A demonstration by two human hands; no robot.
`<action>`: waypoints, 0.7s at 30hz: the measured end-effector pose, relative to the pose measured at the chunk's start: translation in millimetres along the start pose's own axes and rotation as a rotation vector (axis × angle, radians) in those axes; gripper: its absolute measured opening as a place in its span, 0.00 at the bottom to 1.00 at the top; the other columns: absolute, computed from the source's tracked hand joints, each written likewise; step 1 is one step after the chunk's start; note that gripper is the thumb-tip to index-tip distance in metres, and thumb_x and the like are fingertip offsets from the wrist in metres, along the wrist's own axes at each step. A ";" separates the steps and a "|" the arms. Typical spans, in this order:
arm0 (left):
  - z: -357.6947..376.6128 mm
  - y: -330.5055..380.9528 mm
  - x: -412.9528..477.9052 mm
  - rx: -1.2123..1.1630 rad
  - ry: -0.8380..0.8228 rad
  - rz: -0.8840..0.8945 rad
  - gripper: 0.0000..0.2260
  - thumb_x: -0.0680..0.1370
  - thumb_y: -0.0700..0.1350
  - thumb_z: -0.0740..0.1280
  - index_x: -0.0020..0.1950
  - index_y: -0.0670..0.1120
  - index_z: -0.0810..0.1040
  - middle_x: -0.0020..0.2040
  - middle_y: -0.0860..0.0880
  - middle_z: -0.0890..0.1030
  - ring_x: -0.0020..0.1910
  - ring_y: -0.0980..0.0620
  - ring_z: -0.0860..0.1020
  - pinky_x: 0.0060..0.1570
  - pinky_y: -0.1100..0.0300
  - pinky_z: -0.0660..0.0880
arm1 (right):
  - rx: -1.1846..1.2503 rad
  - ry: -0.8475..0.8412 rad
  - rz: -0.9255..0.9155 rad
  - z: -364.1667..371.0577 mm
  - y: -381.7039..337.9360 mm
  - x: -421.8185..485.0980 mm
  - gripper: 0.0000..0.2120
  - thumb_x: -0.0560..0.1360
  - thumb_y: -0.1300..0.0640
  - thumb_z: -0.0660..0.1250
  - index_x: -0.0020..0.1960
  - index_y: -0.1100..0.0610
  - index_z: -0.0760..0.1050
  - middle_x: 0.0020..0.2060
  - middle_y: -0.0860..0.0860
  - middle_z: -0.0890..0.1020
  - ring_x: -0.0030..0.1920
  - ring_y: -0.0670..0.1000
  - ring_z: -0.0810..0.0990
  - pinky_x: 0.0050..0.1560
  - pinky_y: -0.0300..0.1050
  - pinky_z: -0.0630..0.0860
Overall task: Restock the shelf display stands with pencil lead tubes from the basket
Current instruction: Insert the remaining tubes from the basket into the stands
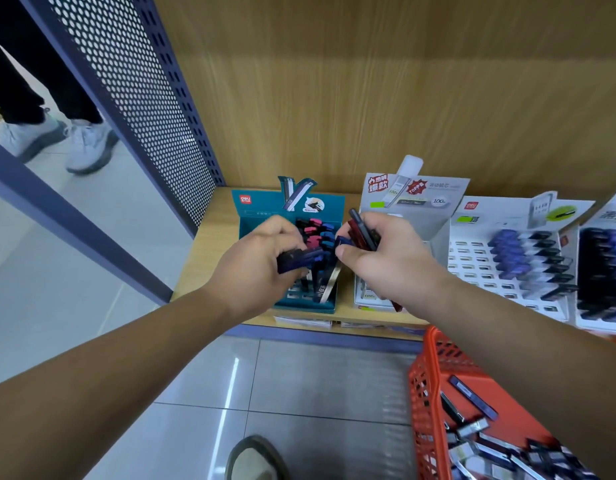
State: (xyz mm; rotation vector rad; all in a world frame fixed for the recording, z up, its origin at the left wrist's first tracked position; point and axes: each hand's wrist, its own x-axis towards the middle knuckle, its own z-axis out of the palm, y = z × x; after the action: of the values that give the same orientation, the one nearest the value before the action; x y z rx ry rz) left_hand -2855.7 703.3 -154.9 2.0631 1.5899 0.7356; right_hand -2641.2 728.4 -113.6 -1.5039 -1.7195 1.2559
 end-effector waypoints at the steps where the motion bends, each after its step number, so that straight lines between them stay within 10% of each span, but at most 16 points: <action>1: 0.7 -0.6 0.7 0.022 -0.009 0.032 0.07 0.75 0.43 0.77 0.49 0.53 0.83 0.52 0.61 0.77 0.48 0.56 0.79 0.46 0.51 0.78 | -0.003 -0.004 -0.001 1.6 -0.8 0.2 0.01 0.79 0.59 0.70 0.50 0.56 0.79 0.32 0.49 0.76 0.23 0.41 0.71 0.24 0.32 0.67; 21: -2.5 8.4 13.8 0.028 -0.055 -0.063 0.05 0.78 0.44 0.74 0.49 0.52 0.79 0.41 0.55 0.77 0.39 0.56 0.75 0.37 0.62 0.70 | 0.038 -0.106 0.069 6.3 8.7 7.2 0.04 0.80 0.58 0.70 0.48 0.50 0.77 0.29 0.44 0.74 0.23 0.40 0.72 0.24 0.33 0.67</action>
State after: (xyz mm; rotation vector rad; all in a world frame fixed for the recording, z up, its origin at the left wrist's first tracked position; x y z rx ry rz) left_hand -2848.3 714.6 -145.7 2.0245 1.6354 0.6327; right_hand -2644.3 733.0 -125.3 -1.5107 -1.7132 1.4182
